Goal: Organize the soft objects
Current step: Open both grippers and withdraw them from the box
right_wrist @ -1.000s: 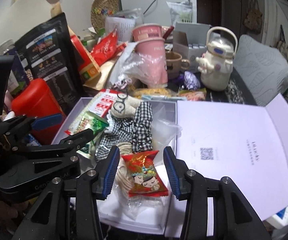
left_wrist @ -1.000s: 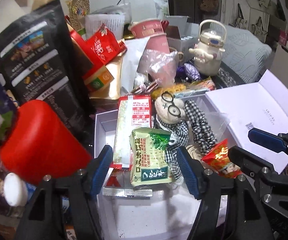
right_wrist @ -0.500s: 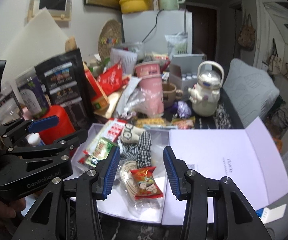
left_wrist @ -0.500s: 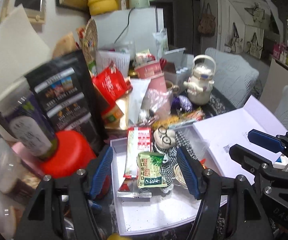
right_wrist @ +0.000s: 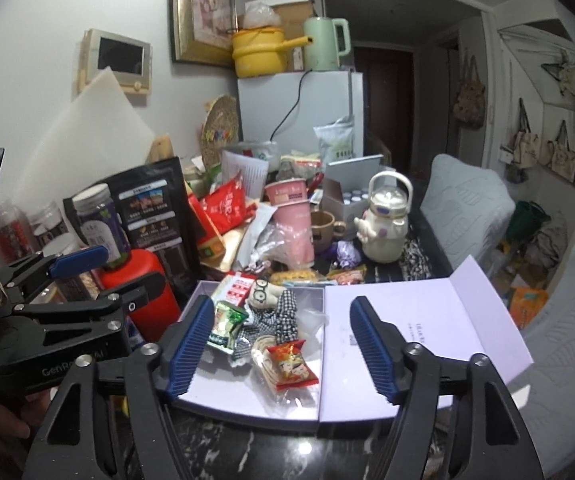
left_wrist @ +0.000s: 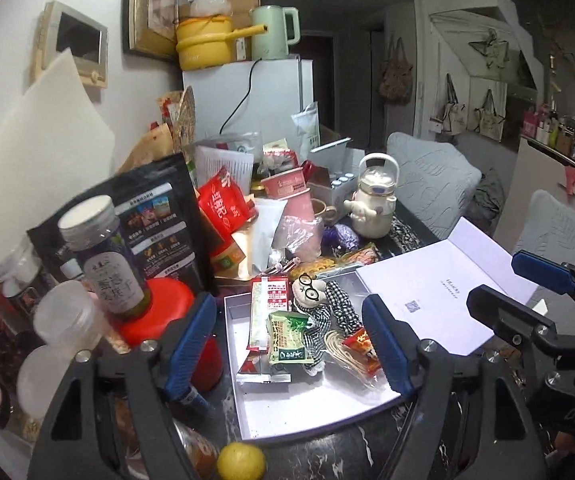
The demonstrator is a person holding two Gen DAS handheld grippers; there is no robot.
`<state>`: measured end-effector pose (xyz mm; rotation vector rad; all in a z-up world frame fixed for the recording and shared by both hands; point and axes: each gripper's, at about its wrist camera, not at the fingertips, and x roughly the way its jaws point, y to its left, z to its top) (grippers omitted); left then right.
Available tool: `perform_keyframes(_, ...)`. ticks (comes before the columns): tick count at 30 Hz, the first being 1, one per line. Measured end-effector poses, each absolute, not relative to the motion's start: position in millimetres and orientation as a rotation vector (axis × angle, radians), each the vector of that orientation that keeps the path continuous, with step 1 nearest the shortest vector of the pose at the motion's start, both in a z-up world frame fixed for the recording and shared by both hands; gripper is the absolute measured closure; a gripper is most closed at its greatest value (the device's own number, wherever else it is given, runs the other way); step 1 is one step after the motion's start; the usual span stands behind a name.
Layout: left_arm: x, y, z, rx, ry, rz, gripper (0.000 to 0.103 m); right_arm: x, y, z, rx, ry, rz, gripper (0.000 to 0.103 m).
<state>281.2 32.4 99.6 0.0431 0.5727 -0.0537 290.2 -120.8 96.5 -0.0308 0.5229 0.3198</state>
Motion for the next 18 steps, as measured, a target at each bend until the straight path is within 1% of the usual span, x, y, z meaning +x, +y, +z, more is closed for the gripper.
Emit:
perform_keyframes(2, 272, 33, 103, 0.037, 0.565, -0.066, 0.023, 279, -123, 101, -0.029, 0.508, 0.315, 0.028)
perform_keyframes(4, 262, 34, 107, 0.031, 0.554, -0.074, 0.022, 270, -125, 105, -0.025, 0.499, 0.309, 0.02)
perform_keyframes(6, 253, 35, 109, 0.037, 0.546, -0.075, 0.019, 259, -128, 108, -0.016, 0.481, 0.292, 0.018)
perform_keyframes(8, 243, 35, 110, 0.044, 0.534, -0.076, 0.005, 249, -132, 109, -0.007, 0.47, 0.281, 0.017)
perform_keyframes(9, 237, 36, 111, 0.044, 0.519, -0.074, 0.004, 243, -133, 110, -0.002, 0.47, 0.274, 0.015)
perform_keyframes(18, 194, 42, 111, 0.052, 0.483, -0.066, 0.003, 206, -138, 106, 0.007, 0.477, 0.228, 0.011)
